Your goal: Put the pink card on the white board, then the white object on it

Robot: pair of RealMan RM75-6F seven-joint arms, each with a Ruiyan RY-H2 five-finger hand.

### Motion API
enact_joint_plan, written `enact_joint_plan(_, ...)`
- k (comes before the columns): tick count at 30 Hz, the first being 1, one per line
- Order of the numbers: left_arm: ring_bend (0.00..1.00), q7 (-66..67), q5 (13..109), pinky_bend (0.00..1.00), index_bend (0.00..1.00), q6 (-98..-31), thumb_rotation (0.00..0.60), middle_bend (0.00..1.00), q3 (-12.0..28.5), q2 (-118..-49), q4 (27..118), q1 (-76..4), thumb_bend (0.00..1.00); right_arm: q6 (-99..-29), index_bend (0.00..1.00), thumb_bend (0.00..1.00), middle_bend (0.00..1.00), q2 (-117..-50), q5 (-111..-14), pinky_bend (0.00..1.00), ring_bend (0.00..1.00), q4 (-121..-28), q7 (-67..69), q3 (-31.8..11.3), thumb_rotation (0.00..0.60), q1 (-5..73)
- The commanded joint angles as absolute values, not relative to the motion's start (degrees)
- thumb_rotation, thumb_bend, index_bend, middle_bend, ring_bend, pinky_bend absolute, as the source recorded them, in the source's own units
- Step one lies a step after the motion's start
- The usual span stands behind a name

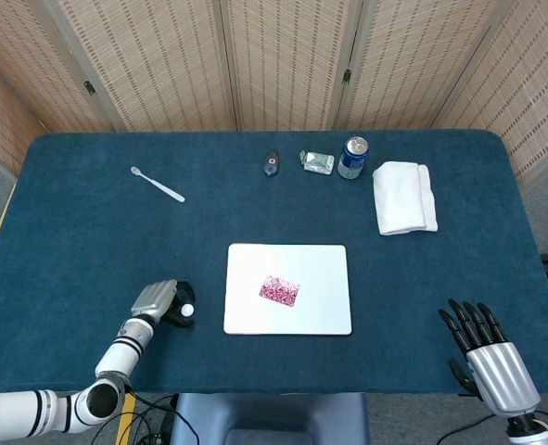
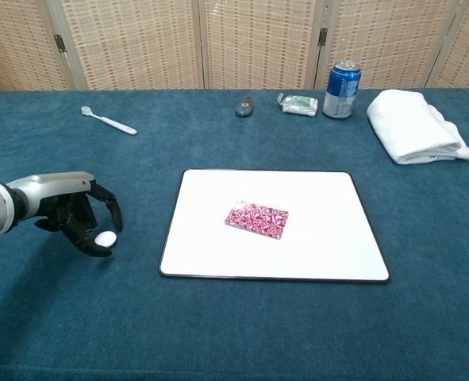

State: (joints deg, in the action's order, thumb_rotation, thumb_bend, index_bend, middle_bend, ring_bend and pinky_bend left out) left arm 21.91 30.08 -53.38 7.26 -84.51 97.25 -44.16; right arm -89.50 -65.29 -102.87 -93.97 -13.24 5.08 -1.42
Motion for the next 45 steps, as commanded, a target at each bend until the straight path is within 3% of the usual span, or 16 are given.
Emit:
enact_joint_plan(1, 1.0, 21.6, 30.1, 1.0, 0.47, -53.0, 0.6, 1.0, 7.2, -84.3, 97.1, -44.2, 0.26, -89.4, 0.0, 0.3, 0.0, -65.3, -102.8, 0.0, 0.0, -94.0, -13.3, 5.0, 0.6, -1.4)
enact_joint_plan(45, 1.0, 15.2, 33.9, 1.0, 0.57, -49.1, 0.6, 1.0, 6.7, -83.8, 93.8, -43.7, 0.29, -89.3, 0.0, 0.3, 0.0, -65.8, -102.6, 0.0, 0.0, -94.0, -14.1, 4.8, 0.6, -1.3)
